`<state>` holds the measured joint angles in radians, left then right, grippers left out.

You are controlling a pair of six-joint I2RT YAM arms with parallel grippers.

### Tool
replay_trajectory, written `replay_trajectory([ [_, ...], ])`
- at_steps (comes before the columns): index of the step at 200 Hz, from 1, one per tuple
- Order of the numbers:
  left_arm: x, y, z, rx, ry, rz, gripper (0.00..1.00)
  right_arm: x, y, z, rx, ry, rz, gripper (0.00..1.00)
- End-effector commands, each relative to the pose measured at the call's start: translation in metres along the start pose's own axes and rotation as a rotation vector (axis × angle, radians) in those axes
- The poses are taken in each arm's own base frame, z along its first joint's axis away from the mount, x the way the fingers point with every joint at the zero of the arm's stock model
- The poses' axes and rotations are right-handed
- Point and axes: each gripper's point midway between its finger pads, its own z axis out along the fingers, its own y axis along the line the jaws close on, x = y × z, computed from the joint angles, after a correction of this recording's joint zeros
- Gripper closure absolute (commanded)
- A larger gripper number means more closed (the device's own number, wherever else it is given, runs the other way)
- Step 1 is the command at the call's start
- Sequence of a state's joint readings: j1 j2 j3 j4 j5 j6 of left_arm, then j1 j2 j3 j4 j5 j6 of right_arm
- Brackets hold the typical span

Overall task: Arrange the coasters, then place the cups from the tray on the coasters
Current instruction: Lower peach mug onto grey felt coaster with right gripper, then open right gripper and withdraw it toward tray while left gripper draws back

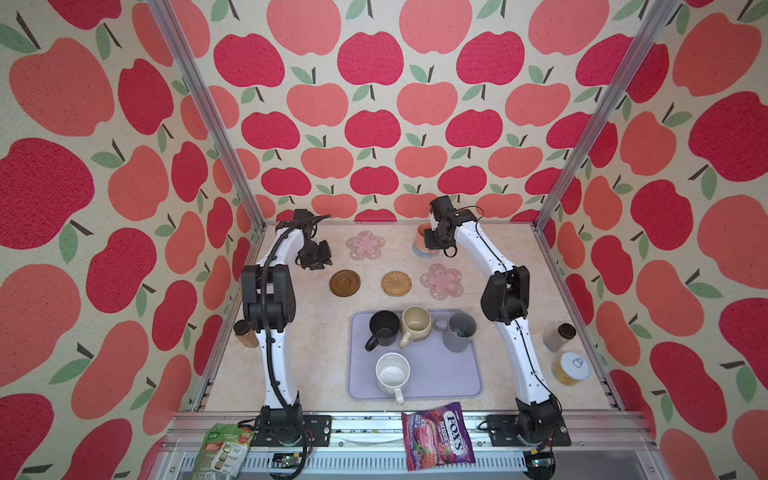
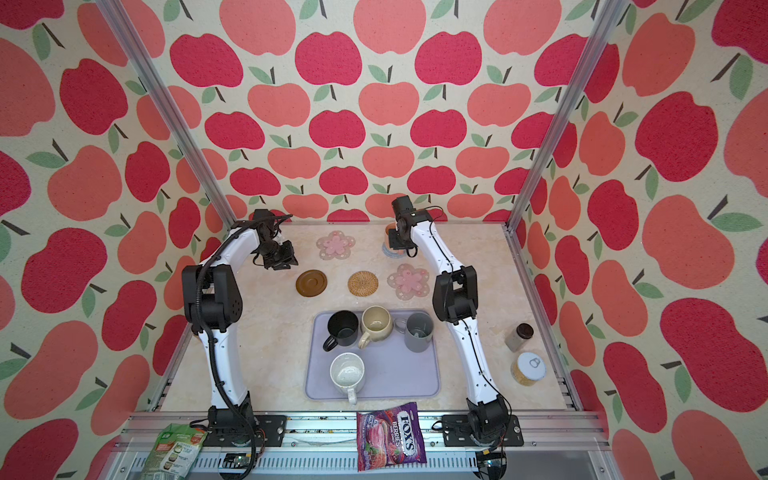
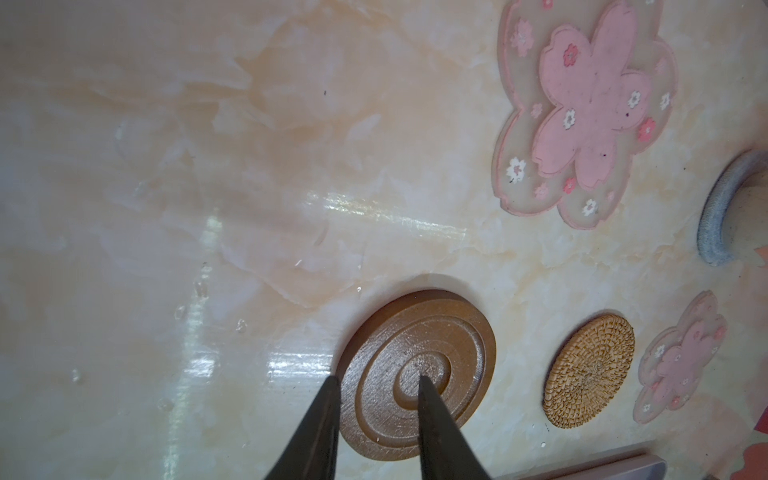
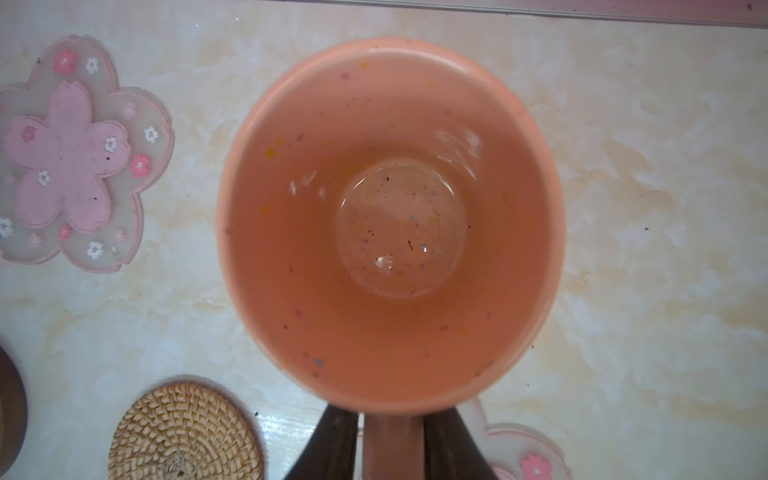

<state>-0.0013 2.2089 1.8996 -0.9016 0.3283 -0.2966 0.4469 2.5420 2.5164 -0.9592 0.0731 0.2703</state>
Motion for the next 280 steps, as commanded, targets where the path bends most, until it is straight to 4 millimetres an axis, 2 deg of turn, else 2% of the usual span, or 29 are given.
replay_trajectory([
  [1, 0.002, 0.004, 0.007, -0.001, 0.030, -0.019, 0.66, -0.007, 0.008, -0.006, -0.018, -0.024, 0.002, 0.71],
  [90, 0.002, -0.002, 0.002, 0.026, 0.027, -0.025, 0.66, -0.001, 0.008, -0.012, -0.017, 0.001, -0.003, 0.71],
  [119, 0.004, -0.006, 0.000, 0.035, 0.031, -0.023, 0.67, 0.001, 0.010, -0.015, -0.021, 0.007, -0.007, 0.76],
  [206, 0.008, -0.014, -0.009, 0.034, 0.030, -0.008, 0.66, 0.005, 0.016, -0.023, -0.025, 0.019, -0.016, 0.70],
  [242, 0.013, -0.017, -0.017, 0.012, 0.027, 0.010, 0.66, 0.002, 0.011, -0.036, 0.003, 0.001, -0.016, 0.64],
  [280, 0.022, -0.021, -0.031, -0.005, 0.009, 0.032, 0.66, -0.005, 0.009, -0.065, 0.014, -0.054, -0.022, 0.62],
])
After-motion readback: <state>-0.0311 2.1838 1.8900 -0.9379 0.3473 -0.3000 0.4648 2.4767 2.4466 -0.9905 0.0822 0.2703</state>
